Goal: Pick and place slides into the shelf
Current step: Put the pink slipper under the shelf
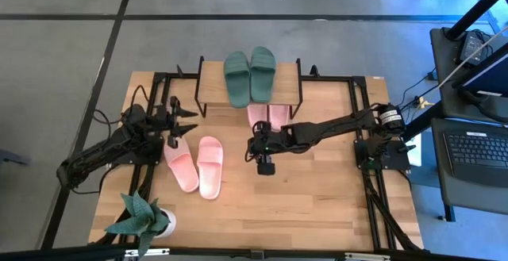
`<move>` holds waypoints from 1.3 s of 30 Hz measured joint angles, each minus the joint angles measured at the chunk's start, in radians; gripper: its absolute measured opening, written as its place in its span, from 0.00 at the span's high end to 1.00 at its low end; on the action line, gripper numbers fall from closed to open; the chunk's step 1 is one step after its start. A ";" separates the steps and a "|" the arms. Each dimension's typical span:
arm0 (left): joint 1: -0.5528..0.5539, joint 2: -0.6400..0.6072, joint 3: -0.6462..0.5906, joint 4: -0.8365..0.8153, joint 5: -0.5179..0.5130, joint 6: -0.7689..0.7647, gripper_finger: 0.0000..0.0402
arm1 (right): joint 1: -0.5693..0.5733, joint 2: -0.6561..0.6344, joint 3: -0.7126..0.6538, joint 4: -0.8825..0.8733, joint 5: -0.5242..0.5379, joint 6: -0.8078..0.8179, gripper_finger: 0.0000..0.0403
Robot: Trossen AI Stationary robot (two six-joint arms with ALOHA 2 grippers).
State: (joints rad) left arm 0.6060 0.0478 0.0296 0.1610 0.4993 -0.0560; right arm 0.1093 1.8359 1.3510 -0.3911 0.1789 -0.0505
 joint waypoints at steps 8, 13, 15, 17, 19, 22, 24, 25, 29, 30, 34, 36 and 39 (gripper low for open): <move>-0.176 0.000 0.187 -0.217 -0.086 0.098 0.57 | -0.001 0.000 0.000 -0.093 0.094 0.047 0.45; -0.303 0.026 0.260 -0.340 -0.277 0.129 0.62 | 0.000 0.000 -0.001 -0.121 0.102 0.049 0.45; -0.349 0.027 0.270 -0.337 -0.318 0.134 0.63 | 0.000 0.000 -0.001 -0.120 0.122 0.048 0.45; -0.393 0.051 0.273 -0.327 -0.363 0.144 0.65 | 0.000 0.000 -0.001 -0.120 0.147 0.047 0.45; -0.434 0.081 0.270 -0.346 -0.409 0.151 0.66 | 0.000 0.000 -0.001 -0.117 0.153 0.045 0.45; -0.495 0.128 0.271 -0.329 -0.460 0.196 0.67 | 0.000 0.000 -0.001 -0.116 0.153 0.045 0.45; -0.536 0.165 0.271 -0.334 -0.482 0.217 0.68 | -0.003 0.000 -0.001 -0.116 0.153 0.041 0.45; -0.557 0.184 0.271 -0.329 -0.498 0.224 0.68 | -0.005 0.000 -0.001 -0.116 0.154 0.038 0.45; -0.643 0.268 0.271 -0.328 -0.562 0.278 0.68 | -0.022 0.000 -0.001 -0.116 0.191 0.022 0.45; -0.664 0.288 0.271 -0.324 -0.562 0.298 0.68 | -0.029 0.000 -0.001 -0.116 0.195 0.021 0.45; -0.732 0.353 0.294 -0.315 -0.651 0.326 0.68 | -0.058 0.000 -0.001 -0.129 0.196 0.019 0.45; -0.757 0.383 0.311 -0.315 -0.723 0.329 0.68 | -0.074 -0.001 -0.009 -0.142 0.197 0.019 0.45; -0.784 0.422 0.337 -0.316 -0.771 0.329 0.68 | -0.093 -0.033 -0.094 -0.082 0.197 -0.009 0.45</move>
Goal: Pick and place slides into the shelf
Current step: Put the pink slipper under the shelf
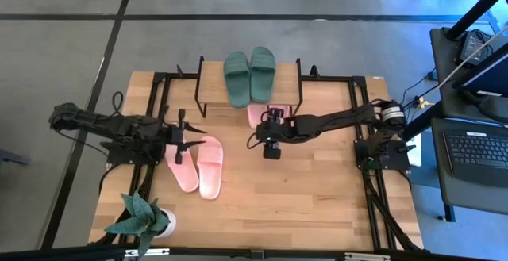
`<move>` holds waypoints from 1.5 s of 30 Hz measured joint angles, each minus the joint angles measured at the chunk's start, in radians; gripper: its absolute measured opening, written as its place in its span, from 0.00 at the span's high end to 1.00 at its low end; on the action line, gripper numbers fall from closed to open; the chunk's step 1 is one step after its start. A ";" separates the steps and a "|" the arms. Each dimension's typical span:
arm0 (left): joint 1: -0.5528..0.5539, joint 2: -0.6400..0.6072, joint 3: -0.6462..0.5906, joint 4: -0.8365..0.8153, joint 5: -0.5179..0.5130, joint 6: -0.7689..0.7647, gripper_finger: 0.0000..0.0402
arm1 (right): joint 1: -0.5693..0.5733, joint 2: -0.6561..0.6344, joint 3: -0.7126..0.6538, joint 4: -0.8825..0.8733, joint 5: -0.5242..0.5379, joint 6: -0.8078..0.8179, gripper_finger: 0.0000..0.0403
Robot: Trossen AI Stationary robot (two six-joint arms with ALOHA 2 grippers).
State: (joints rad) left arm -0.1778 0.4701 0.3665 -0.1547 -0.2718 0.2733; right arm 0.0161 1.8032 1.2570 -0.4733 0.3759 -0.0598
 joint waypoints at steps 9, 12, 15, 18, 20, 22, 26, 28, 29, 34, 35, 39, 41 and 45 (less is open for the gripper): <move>-0.039 0.052 0.099 0.000 0.000 -0.055 0.68 | -0.038 -0.327 -0.396 0.418 -0.003 -0.056 0.45; -0.039 0.053 0.114 -0.001 0.000 -0.057 0.68 | -0.035 -0.428 -0.432 0.424 -0.022 -0.047 0.45; -0.039 0.054 0.122 0.000 0.000 -0.055 0.67 | -0.021 -0.498 -0.446 0.426 -0.038 -0.010 0.45; -0.039 0.069 0.122 -0.010 0.020 -0.056 0.61 | -0.004 -0.525 -0.446 0.427 -0.039 0.002 0.45; -0.039 0.079 0.122 -0.025 0.055 -0.059 0.56 | 0.006 -0.526 -0.446 0.430 -0.039 0.000 0.45; -0.039 0.094 0.122 -0.022 0.088 -0.054 0.52 | 0.014 -0.518 -0.446 0.426 -0.039 0.008 0.45; -0.048 0.122 0.122 -0.026 0.106 -0.008 0.47 | 0.030 -0.500 -0.446 0.423 -0.040 0.055 0.45; -0.069 0.151 0.122 -0.048 0.088 0.014 0.46 | 0.037 -0.496 -0.446 0.423 -0.040 0.055 0.45; -0.084 0.174 0.122 -0.053 0.063 0.015 0.46 | 0.038 -0.496 -0.446 0.423 -0.040 0.055 0.45; -0.170 0.337 0.188 -0.150 -0.133 -0.047 0.47 | 0.037 -0.496 -0.446 0.425 -0.039 0.054 0.45; -0.186 0.373 0.224 -0.189 -0.152 -0.087 0.47 | 0.037 -0.496 -0.446 0.425 -0.039 0.054 0.45; -0.237 0.516 0.351 -0.365 -0.187 -0.260 0.47 | 0.034 -0.496 -0.446 0.424 -0.039 0.037 0.45; -0.256 0.584 0.401 -0.422 -0.195 -0.323 0.47 | 0.034 -0.496 -0.446 0.424 -0.038 0.011 0.45; -0.282 0.715 0.452 -0.513 -0.202 -0.417 0.47 | 0.034 -0.496 -0.446 0.421 -0.038 -0.007 0.45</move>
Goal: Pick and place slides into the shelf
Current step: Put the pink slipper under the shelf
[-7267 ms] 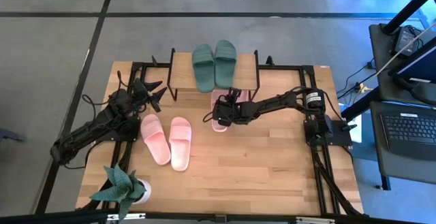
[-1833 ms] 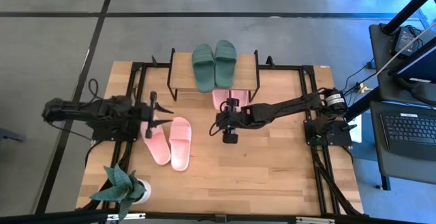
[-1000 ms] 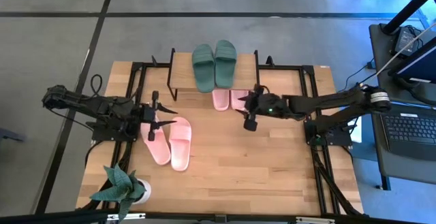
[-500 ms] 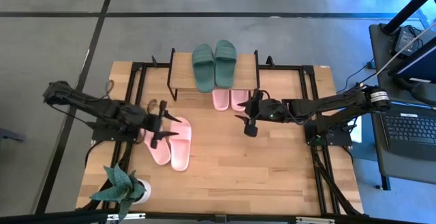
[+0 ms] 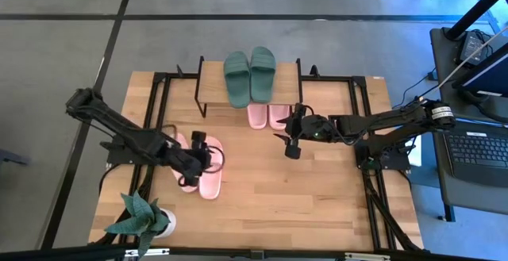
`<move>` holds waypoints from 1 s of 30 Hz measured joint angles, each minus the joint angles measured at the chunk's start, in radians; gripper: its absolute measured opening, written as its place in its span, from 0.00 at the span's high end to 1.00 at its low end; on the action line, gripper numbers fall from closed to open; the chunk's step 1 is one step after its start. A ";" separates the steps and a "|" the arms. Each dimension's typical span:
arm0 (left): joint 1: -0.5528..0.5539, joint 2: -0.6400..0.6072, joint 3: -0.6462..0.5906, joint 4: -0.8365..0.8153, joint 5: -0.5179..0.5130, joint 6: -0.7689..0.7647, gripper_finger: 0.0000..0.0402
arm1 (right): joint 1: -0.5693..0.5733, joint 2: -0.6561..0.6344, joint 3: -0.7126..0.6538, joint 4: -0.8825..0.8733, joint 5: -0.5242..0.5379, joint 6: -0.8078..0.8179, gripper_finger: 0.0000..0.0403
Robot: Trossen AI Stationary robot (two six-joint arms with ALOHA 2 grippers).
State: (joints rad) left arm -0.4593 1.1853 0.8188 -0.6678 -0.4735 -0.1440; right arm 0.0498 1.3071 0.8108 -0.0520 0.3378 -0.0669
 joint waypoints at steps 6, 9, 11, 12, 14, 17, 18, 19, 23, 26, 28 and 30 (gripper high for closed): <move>-0.019 0.143 0.006 -0.024 -0.012 -0.100 0.47 | 0.000 0.000 0.000 -0.006 0.000 -0.047 0.45; -0.023 0.194 0.006 -0.024 -0.012 -0.108 0.47 | 0.000 0.000 0.000 -0.006 0.000 -0.047 0.45; -0.022 0.222 0.006 -0.030 -0.013 -0.109 0.47 | 0.000 0.000 0.000 -0.008 0.000 -0.047 0.45; -0.021 0.234 0.006 -0.031 -0.014 -0.109 0.47 | 0.000 0.000 0.000 -0.011 0.000 -0.047 0.45; -0.017 0.256 0.006 -0.033 -0.012 -0.112 0.47 | 0.000 0.000 0.000 -0.014 0.000 -0.047 0.45; -0.014 0.275 0.006 -0.031 0.003 -0.116 0.47 | 0.000 0.000 0.000 -0.016 0.000 -0.047 0.45; -0.014 0.280 0.006 -0.030 0.011 -0.116 0.47 | 0.000 0.000 0.000 -0.019 0.000 -0.047 0.45; -0.014 0.283 0.006 -0.031 0.021 -0.116 0.47 | 0.000 0.000 0.000 -0.021 0.000 -0.047 0.45; -0.014 0.281 0.006 -0.029 0.029 -0.116 0.47 | 0.000 0.000 0.000 -0.022 0.000 -0.045 0.45; -0.014 0.278 0.006 -0.024 0.029 -0.116 0.47 | 0.000 0.000 0.000 -0.027 0.000 -0.044 0.45; -0.014 0.278 0.006 -0.025 0.028 -0.116 0.47 | 0.000 0.000 0.000 -0.028 0.000 -0.044 0.45; -0.014 0.278 0.006 -0.037 0.009 -0.116 0.47 | 0.000 0.000 0.000 -0.028 0.000 -0.044 0.45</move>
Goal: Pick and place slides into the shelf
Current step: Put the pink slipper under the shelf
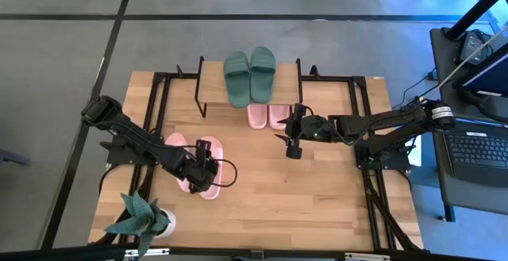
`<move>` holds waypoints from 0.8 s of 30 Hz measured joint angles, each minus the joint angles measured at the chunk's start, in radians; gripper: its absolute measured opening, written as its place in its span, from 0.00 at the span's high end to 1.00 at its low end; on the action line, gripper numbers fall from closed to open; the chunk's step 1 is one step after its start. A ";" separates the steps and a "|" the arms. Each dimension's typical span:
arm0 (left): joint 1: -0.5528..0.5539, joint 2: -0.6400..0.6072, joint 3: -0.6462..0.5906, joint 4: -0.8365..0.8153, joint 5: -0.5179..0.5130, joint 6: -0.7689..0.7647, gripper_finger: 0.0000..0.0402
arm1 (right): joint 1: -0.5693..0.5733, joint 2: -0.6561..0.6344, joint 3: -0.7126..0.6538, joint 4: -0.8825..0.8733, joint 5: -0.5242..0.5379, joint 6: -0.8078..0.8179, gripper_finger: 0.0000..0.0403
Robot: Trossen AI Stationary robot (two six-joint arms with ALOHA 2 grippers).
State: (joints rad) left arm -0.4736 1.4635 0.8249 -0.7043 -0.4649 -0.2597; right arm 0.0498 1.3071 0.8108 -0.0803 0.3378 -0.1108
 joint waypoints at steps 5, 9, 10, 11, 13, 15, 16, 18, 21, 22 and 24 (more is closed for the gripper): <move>0.007 0.000 0.000 -0.047 -0.071 0.027 0.47 | 0.000 0.000 0.000 0.000 0.000 -0.002 0.45; 0.035 0.000 0.000 -0.036 -0.076 0.026 0.47 | 0.000 0.000 0.000 0.000 0.000 -0.003 0.45; 0.041 0.000 0.000 -0.037 -0.075 0.025 0.47 | 0.000 0.000 0.000 0.000 0.000 -0.003 0.45; 0.048 0.000 0.000 -0.036 -0.074 0.025 0.47 | 0.000 0.000 0.000 0.000 0.000 -0.003 0.45; 0.056 0.007 0.000 -0.036 -0.073 0.021 0.47 | 0.000 0.000 0.000 0.000 0.000 -0.003 0.45; 0.061 0.024 0.000 -0.042 -0.070 0.008 0.47 | 0.000 0.000 0.000 -0.001 0.000 -0.003 0.45; 0.063 0.037 0.000 -0.043 -0.071 0.005 0.47 | 0.000 0.000 0.000 -0.001 0.000 -0.003 0.45; 0.063 0.072 0.000 -0.043 -0.071 0.004 0.48 | 0.000 0.000 0.000 -0.005 0.000 -0.003 0.45; 0.062 0.121 0.000 -0.043 -0.099 0.006 0.51 | 0.000 0.000 0.000 -0.011 0.000 -0.006 0.45; 0.062 0.134 0.000 -0.043 -0.107 0.007 0.53 | 0.000 0.000 0.000 -0.011 0.000 -0.006 0.45; 0.063 0.151 0.000 -0.043 -0.118 0.007 0.59 | 0.000 0.000 0.000 -0.011 0.000 -0.006 0.45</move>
State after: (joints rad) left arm -0.4107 1.6142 0.8246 -0.7475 -0.5832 -0.2527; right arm 0.0498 1.3071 0.8108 -0.0917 0.3382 -0.1173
